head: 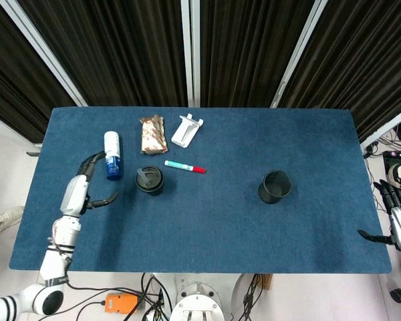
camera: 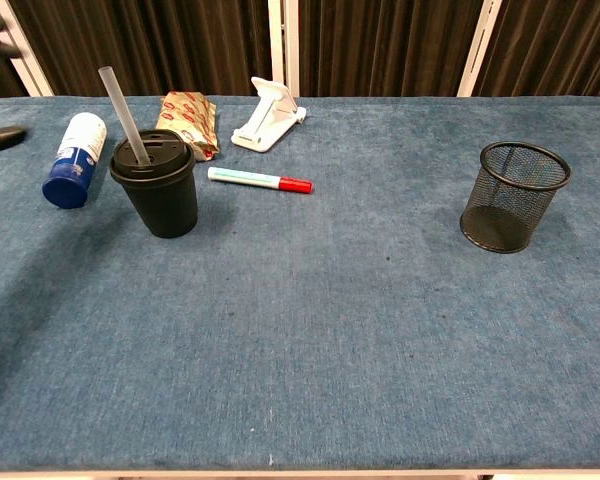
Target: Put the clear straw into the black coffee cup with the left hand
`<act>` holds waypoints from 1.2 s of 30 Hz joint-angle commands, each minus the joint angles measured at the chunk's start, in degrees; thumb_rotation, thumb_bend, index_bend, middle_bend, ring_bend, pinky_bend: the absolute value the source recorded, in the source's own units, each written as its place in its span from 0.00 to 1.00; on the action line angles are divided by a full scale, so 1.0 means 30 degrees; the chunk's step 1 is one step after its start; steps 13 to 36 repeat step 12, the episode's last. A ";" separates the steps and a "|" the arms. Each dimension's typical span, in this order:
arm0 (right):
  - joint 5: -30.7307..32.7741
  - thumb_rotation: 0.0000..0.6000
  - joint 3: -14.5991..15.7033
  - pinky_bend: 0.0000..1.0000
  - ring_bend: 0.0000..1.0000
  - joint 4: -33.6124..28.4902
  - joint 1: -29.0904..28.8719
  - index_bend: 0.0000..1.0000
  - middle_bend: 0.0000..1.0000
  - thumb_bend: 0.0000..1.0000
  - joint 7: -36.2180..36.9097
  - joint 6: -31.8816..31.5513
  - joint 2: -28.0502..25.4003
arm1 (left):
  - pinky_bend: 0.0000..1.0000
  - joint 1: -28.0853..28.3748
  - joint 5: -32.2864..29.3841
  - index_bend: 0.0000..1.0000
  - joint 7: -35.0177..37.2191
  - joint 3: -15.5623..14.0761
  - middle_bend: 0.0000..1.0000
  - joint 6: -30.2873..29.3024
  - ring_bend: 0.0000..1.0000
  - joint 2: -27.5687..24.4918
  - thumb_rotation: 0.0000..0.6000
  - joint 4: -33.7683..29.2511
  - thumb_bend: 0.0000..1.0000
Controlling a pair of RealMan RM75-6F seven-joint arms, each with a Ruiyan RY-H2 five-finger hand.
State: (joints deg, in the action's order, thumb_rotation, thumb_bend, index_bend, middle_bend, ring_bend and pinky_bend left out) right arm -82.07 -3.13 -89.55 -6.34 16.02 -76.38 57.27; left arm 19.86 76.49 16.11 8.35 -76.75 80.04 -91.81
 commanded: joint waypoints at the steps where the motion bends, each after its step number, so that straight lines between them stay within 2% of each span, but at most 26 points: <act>1: -0.0169 1.00 -0.0130 0.02 0.00 0.0152 0.0080 0.00 0.06 0.13 0.0319 -0.0363 -0.0065 | 0.00 -0.1797 -0.0280 0.04 -0.2758 -0.1220 0.09 -0.1194 0.00 -0.2988 1.00 -0.1254 0.15; 5: -0.0439 1.00 -0.0177 0.02 0.00 0.0226 0.0158 0.00 0.06 0.13 0.0476 -0.0757 -0.0037 | 0.00 -0.3246 -0.0475 0.06 -0.3924 -0.1810 0.09 -0.2585 0.00 -0.4237 1.00 -0.0945 0.15; 12: -0.0748 1.00 -0.0096 0.02 0.00 0.0057 0.0260 0.00 0.06 0.13 0.0394 -0.1061 0.0040 | 0.00 -0.5101 -0.0011 0.07 -0.3473 -0.2542 0.09 -0.4144 0.00 -0.5011 1.00 -0.0476 0.15; 36: -0.0748 1.00 -0.0096 0.02 0.00 0.0057 0.0260 0.00 0.06 0.13 0.0394 -0.1061 0.0040 | 0.00 -0.5101 -0.0011 0.07 -0.3473 -0.2542 0.09 -0.4144 0.00 -0.5011 1.00 -0.0476 0.15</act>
